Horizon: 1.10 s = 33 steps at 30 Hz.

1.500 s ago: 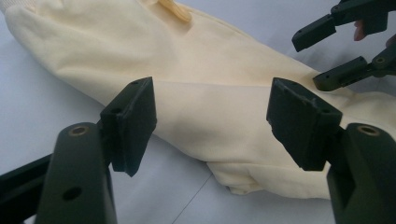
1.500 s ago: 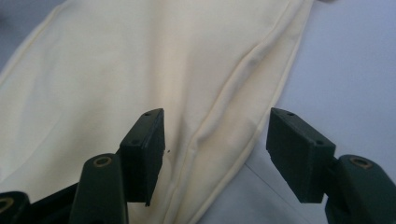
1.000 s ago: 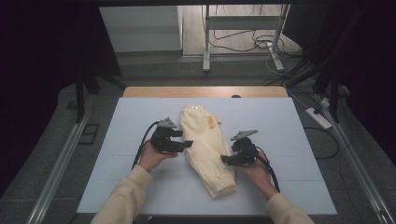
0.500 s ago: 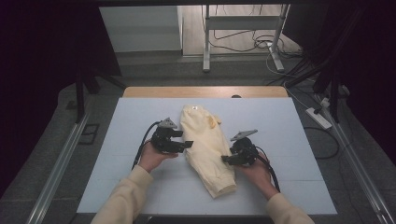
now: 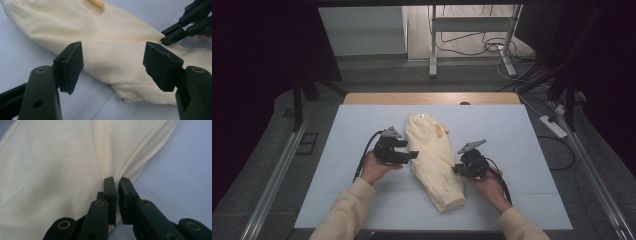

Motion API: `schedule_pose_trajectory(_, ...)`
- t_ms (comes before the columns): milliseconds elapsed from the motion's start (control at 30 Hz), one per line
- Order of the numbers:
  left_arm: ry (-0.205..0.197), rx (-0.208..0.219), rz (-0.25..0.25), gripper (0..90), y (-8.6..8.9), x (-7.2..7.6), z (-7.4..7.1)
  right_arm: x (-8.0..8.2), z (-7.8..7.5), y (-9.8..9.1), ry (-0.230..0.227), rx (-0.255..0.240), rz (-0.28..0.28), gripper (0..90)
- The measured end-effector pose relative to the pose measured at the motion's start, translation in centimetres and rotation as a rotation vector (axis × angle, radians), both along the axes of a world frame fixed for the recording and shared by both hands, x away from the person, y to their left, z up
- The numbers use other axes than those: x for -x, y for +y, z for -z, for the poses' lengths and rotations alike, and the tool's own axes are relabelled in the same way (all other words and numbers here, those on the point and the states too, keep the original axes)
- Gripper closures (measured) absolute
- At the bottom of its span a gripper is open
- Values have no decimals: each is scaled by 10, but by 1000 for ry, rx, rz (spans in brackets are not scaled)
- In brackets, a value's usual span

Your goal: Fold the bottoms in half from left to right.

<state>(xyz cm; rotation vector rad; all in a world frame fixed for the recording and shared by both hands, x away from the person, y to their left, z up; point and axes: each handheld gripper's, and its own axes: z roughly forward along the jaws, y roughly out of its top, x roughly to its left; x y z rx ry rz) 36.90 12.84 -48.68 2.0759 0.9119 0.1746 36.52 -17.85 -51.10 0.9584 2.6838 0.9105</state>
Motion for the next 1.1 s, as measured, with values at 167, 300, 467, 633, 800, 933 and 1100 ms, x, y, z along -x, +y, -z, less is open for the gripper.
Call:
schedule_pose_trajectory(167, 0, 2, -4, 322, 0, 0, 0, 4, -1, -1, 7, -1, -18, 848)
schedule_pose_trajectory(300, 0, 1, -3, 322, 0, 0, 0, 8, -2, -1, 14, -9, -30, 849)
schedule_pose_trajectory(467, -1, 4, -4, 322, 1, 0, -1, 16, -2, -1, 17, -10, -40, 848)
schedule_pose_trajectory(633, -3, 5, -4, 322, 1, 0, -1, 25, -2, 0, 16, -5, -55, 849)
schedule_pose_trajectory(800, -4, 7, -3, 323, 2, 0, -2, 34, -3, 0, 14, -3, -66, 850)
schedule_pose_trajectory(933, -5, 11, -4, 322, 3, 1, -2, 40, -4, -1, 14, -4, -69, 850)
schedule_pose_trajectory(1100, -8, 15, -6, 322, 5, 1, -3, 47, -6, -3, 20, -7, -70, 851)
